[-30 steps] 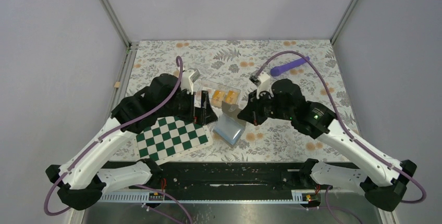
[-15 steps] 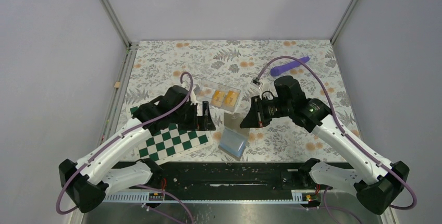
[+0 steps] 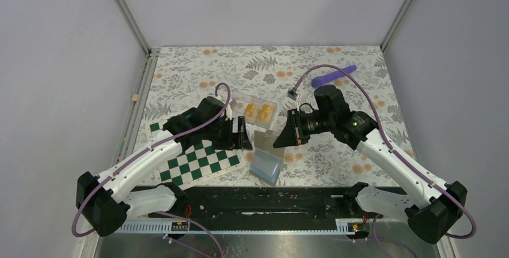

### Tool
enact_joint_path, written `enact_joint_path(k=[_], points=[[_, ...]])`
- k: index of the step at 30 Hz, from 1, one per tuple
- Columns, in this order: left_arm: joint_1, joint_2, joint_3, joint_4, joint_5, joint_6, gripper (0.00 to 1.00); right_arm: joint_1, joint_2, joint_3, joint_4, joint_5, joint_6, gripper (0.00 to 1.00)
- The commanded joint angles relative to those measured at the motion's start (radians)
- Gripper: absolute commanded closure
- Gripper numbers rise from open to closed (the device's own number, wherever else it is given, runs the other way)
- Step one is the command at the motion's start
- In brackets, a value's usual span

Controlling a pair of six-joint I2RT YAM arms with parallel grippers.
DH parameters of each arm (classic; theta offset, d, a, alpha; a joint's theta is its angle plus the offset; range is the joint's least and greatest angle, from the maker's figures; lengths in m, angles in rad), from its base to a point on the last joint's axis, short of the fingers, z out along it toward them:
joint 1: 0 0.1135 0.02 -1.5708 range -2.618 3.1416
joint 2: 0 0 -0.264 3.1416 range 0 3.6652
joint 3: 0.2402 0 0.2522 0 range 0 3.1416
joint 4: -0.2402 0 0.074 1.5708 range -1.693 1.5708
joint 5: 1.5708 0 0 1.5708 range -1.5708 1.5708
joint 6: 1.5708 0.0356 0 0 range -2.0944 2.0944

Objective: Put the credit cards into the card holder
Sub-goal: Open the card holder.

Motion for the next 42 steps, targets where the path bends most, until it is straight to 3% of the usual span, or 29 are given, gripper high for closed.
enact_joint_path(k=[1, 8, 19, 37, 42], points=[[0.002, 0.014, -0.009, 0.042, 0.05, 0.016, 0.2, -0.007, 0.011, 0.018, 0.042, -0.05, 0.024, 1.0], [0.002, -0.004, -0.007, 0.065, 0.116, 0.017, 0.29, -0.007, 0.028, 0.022, 0.04, -0.051, 0.025, 1.0], [0.002, -0.056, -0.037, -0.093, -0.045, -0.011, 0.32, -0.01, 0.047, 0.025, 0.041, 0.0, 0.042, 1.0], [-0.08, -0.04, -0.106, 0.098, 0.027, -0.075, 0.35, -0.01, 0.068, 0.016, 0.056, -0.021, 0.068, 1.0], [-0.094, -0.046, -0.096, 0.106, 0.024, -0.076, 0.41, -0.01, 0.068, 0.007, 0.056, -0.02, 0.069, 1.0]])
